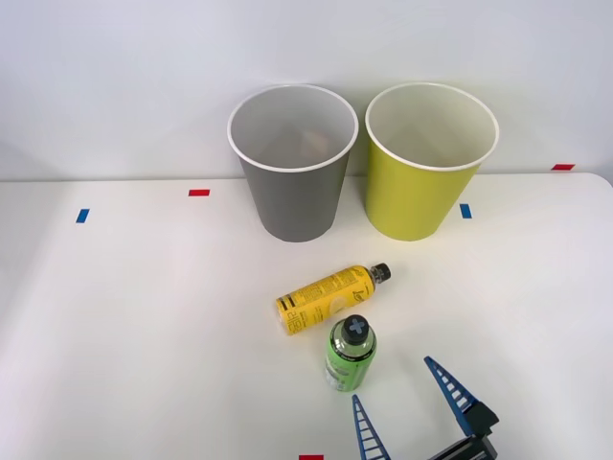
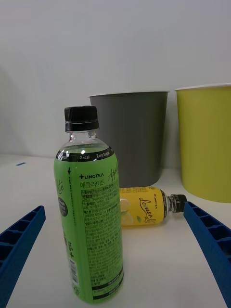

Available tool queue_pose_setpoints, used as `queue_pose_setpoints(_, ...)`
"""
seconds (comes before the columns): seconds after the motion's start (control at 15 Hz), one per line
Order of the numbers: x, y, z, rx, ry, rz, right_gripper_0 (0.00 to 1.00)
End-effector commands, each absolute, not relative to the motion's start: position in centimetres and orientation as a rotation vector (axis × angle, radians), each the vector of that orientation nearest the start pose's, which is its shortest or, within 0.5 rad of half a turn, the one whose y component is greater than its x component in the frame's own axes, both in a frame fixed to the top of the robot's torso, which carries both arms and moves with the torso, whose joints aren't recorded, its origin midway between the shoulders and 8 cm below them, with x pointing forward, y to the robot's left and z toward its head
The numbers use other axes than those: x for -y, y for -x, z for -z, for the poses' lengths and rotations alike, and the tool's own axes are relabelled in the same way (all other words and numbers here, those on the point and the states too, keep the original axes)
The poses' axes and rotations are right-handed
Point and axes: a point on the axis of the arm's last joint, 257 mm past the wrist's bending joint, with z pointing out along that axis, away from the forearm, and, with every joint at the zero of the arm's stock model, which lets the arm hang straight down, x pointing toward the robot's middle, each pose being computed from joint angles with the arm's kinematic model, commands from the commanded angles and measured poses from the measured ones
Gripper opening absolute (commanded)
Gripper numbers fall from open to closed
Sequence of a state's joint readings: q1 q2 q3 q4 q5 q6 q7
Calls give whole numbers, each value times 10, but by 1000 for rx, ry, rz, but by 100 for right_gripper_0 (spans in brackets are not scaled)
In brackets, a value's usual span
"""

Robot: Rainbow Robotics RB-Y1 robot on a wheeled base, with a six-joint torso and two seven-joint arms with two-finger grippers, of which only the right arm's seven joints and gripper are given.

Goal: Put cans in the gray bin, plastic bottles in the light green bin

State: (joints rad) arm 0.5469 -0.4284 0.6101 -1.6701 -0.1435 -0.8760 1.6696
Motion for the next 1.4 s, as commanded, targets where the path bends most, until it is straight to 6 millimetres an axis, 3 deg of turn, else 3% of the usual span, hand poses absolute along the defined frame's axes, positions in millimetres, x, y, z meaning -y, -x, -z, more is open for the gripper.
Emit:
queue_pose_setpoints(0.07,90,-291,244,-1230,321,-378,100)
queue_pose_setpoints(0.53,58,-334,230,-1222,352,-385,100)
queue_pose_setpoints(0.87,52,-342,225,-1202,383,-355,100)
queue_pose_setpoints(1.0,52,-341,226,-1201,393,-347,5)
queue_pose_setpoints(1.07,52,-341,225,-1200,393,-347,0)
queue_pose_setpoints(1.4,57,-337,233,-1224,380,-341,0)
